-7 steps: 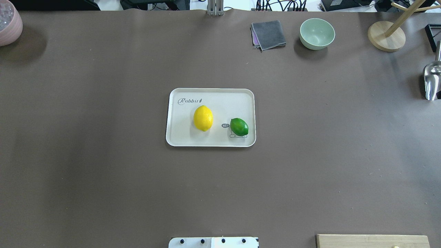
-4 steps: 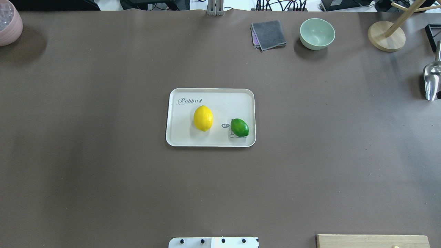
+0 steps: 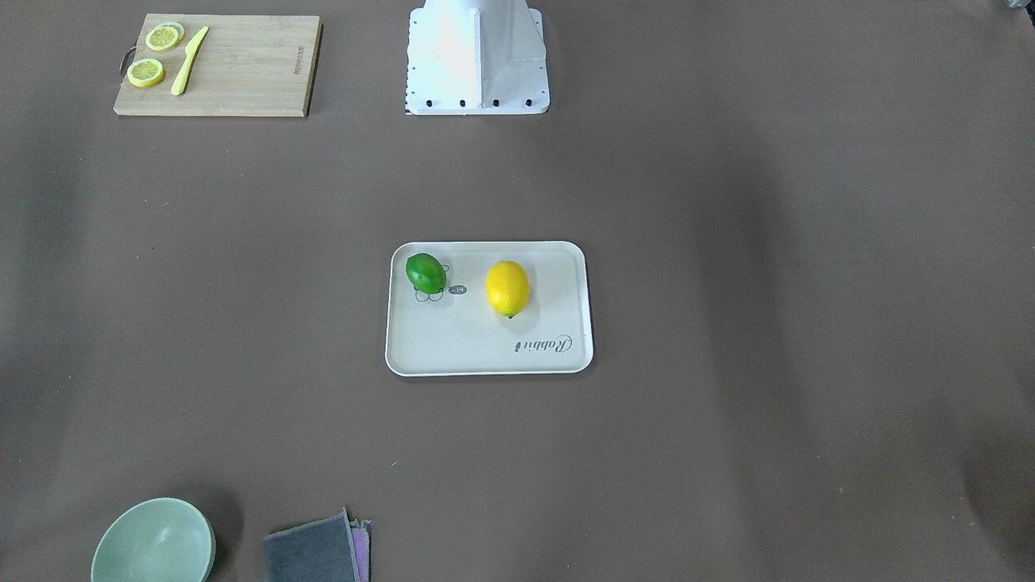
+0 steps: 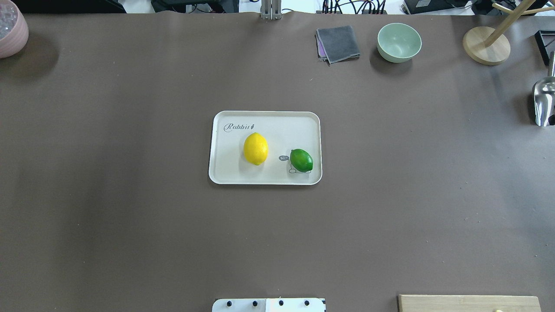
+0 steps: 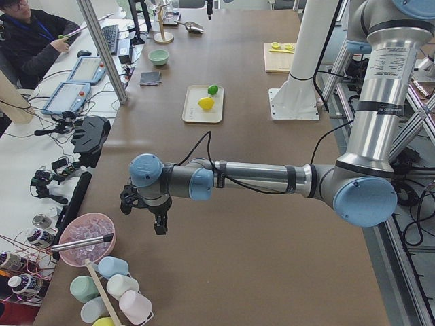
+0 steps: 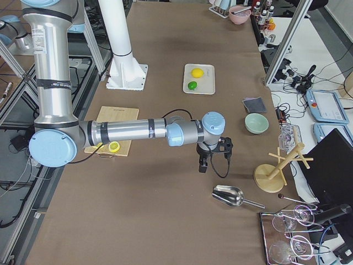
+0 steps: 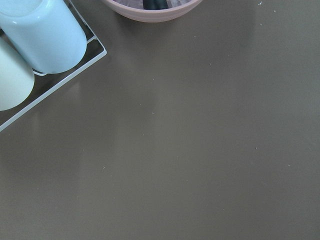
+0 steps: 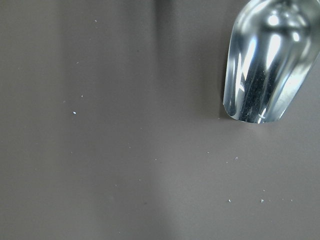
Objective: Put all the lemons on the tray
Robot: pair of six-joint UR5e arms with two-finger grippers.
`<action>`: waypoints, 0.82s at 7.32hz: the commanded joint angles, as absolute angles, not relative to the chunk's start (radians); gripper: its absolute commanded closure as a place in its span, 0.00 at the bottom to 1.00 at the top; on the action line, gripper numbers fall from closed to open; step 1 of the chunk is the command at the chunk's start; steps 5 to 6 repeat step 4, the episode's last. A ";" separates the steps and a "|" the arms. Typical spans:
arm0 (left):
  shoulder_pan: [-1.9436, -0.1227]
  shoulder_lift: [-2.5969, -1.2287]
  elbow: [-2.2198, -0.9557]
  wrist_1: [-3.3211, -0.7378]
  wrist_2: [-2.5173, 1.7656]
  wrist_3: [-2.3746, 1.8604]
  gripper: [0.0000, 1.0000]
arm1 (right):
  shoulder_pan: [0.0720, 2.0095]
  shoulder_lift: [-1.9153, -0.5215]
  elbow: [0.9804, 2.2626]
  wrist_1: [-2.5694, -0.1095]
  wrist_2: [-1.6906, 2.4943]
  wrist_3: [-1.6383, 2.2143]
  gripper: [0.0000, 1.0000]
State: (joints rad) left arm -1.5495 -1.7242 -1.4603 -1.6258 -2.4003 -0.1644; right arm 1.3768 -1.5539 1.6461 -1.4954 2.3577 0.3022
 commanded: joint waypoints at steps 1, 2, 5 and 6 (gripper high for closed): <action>-1.543 -1.724 -1.459 -1.626 -2.401 -0.161 0.02 | 1.374 -1.555 1.646 -1.494 2.359 0.302 0.00; -1.543 -1.724 -1.460 -1.626 -2.401 -0.160 0.02 | 1.373 -1.554 1.647 -1.494 2.359 0.302 0.00; -1.543 -1.723 -1.459 -1.626 -2.401 -0.161 0.02 | 1.370 -1.555 1.647 -1.494 2.359 0.302 0.00; -1.543 -1.723 -1.459 -1.626 -2.401 -0.161 0.02 | 1.370 -1.555 1.647 -1.494 2.359 0.302 0.00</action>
